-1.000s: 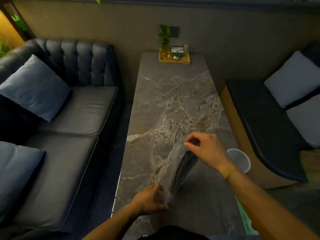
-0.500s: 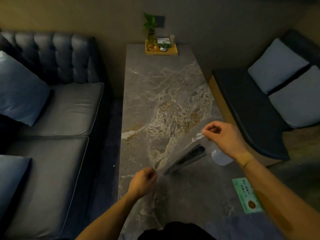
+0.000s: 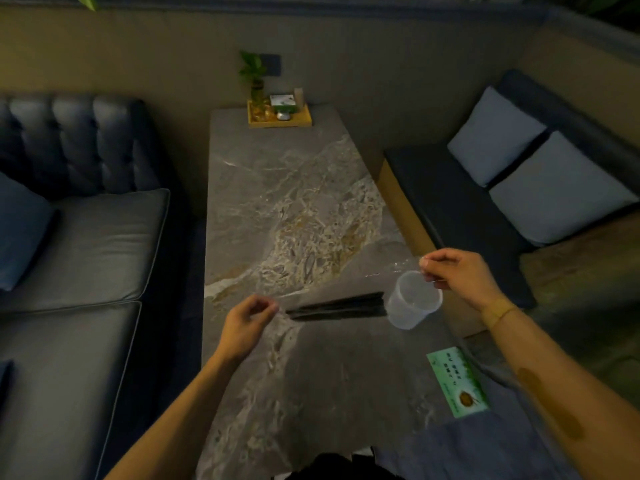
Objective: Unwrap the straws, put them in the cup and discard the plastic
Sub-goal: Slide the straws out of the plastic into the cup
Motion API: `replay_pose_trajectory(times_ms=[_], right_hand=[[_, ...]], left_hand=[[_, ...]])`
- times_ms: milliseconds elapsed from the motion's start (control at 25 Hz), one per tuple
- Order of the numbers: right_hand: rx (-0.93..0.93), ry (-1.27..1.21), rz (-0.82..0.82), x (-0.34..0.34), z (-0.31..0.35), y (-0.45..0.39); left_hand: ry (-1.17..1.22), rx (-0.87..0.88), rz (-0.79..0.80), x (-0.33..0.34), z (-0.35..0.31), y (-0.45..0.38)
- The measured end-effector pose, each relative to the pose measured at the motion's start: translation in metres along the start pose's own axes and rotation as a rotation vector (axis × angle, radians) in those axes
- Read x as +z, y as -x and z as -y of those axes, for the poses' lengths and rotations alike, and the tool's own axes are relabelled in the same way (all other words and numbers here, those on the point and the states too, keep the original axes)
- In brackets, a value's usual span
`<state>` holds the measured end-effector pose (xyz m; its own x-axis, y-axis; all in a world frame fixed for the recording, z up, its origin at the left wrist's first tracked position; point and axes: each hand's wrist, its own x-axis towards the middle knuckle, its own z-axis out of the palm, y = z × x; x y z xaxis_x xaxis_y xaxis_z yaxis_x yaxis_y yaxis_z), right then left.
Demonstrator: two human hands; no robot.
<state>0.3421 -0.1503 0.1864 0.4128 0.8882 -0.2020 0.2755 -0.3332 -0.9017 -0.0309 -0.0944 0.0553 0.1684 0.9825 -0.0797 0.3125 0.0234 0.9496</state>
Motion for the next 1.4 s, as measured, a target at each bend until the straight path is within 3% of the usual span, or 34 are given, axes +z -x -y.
replay_pose_trajectory(times_ms=[480, 840, 1400], right_hand=[[0.089, -0.250, 0.004, -0.054, -0.024, -0.022], [0.194, -0.303, 0.085, -0.055, -0.053, -0.036], [0.194, -0.327, 0.108, -0.048, -0.063, -0.064]], left_hand=[[-0.071, 0.217, -0.079, 0.028, -0.122, -0.026], [-0.215, 0.276, -0.142, 0.045, -0.150, -0.022], [-0.297, 0.296, -0.186, 0.049, -0.167, -0.028]])
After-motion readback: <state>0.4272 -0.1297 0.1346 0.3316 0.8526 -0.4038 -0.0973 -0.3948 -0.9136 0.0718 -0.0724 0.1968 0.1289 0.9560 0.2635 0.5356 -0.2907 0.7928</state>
